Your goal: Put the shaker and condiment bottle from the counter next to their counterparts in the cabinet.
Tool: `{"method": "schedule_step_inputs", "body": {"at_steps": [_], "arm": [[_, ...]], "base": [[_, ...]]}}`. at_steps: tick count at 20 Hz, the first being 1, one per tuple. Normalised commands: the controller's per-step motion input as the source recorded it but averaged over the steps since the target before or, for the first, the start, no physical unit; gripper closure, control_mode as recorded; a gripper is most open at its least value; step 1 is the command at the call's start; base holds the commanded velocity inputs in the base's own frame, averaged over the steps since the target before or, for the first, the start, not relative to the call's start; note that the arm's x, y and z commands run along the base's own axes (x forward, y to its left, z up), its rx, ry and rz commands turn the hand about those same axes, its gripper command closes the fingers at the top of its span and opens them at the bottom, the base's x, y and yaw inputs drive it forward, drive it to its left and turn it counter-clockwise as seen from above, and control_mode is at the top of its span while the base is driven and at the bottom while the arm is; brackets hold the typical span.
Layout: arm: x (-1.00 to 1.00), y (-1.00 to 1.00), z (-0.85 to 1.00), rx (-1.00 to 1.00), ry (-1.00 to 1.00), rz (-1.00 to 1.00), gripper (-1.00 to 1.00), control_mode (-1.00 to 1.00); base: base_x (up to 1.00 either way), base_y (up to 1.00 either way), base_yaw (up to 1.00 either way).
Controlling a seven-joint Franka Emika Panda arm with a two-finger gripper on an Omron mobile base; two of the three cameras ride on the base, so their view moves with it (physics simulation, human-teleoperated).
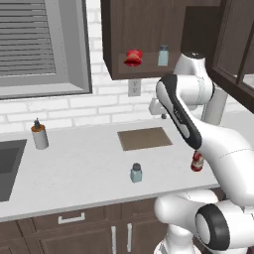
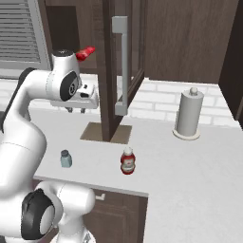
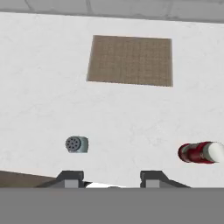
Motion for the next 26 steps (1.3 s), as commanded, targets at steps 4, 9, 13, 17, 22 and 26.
{"method": "schedule_step_inputs", "body": {"at_steps": [4, 9, 13, 17, 22, 26], "arm": [[-0.09, 0.0, 0.0, 0.0, -0.01, 0.0, -1.0, -1.0], [-0.24, -0.03, -0.04, -0.06, -0.09, -0.2, -1.0, -1.0], [-0.34, -0.02, -0.28, -0.09, -0.2, -0.4, -1.0, -1.0], [-0.2, 0.0, -0.33, -0.06, -0.23, -0.34, -1.0, -1.0], [-0.08, -0.05, -0.53, -0.08, -0.24, -0.31, -1.0, -1.0], [0.0, -0.29, -0.72, -0.09, -0.24, -0.3, -1.0, -1.0]], "base": [[0.0, 0.0, 0.0], [0.0, 0.0, 0.0], [0.0, 0.0, 0.0], [0.0, 0.0, 0.0], [0.0, 0.0, 0.0], [0.0, 0.0, 0.0]]}}
